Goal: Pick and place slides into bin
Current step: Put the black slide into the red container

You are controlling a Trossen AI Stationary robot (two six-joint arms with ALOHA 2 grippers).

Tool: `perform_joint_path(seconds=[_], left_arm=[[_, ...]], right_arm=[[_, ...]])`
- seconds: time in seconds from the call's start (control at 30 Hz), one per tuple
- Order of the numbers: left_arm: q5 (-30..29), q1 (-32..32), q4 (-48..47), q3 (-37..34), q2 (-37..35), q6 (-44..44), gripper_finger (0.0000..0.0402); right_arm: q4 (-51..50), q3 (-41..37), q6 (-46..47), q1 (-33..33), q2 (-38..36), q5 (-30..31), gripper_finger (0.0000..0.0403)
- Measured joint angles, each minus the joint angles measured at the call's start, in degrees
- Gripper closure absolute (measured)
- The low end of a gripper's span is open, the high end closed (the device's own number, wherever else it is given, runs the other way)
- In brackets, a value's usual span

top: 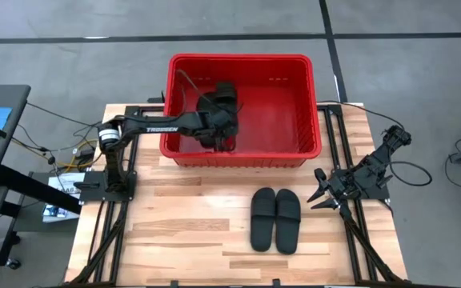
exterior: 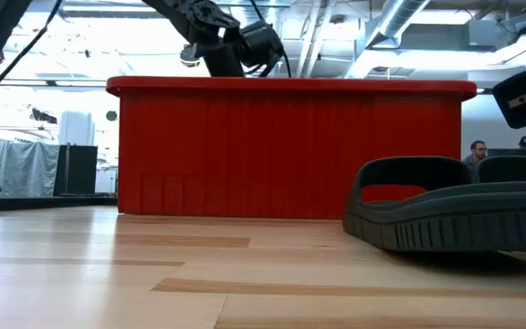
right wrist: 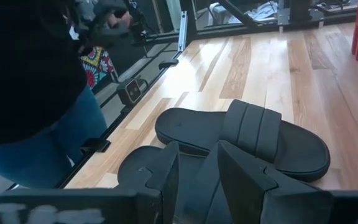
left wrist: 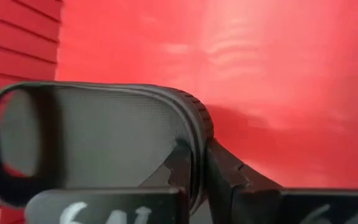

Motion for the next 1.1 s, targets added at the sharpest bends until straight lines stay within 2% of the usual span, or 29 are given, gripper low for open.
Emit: perform_joint_path(seconds=[0.43, 0.57, 1.1], left_arm=[[1.55, -0.43, -1.30, 0.04, 1.11, -0.37, 0.0394], [4.41, 0.00, -1.80, 0.04, 1.11, -1.11, 0.0394], [8.62, -0.11, -4.20, 0.04, 1.11, 0.25, 0.0394]], right_arm=[[0.07, 0.00, 0.00, 0.00, 0.00, 0.01, 0.0300], [0.07, 0.00, 0.00, 0.00, 0.00, 0.01, 0.0300], [0.09, 0.00, 0.00, 0.00, 0.00, 0.01, 0.0300]])
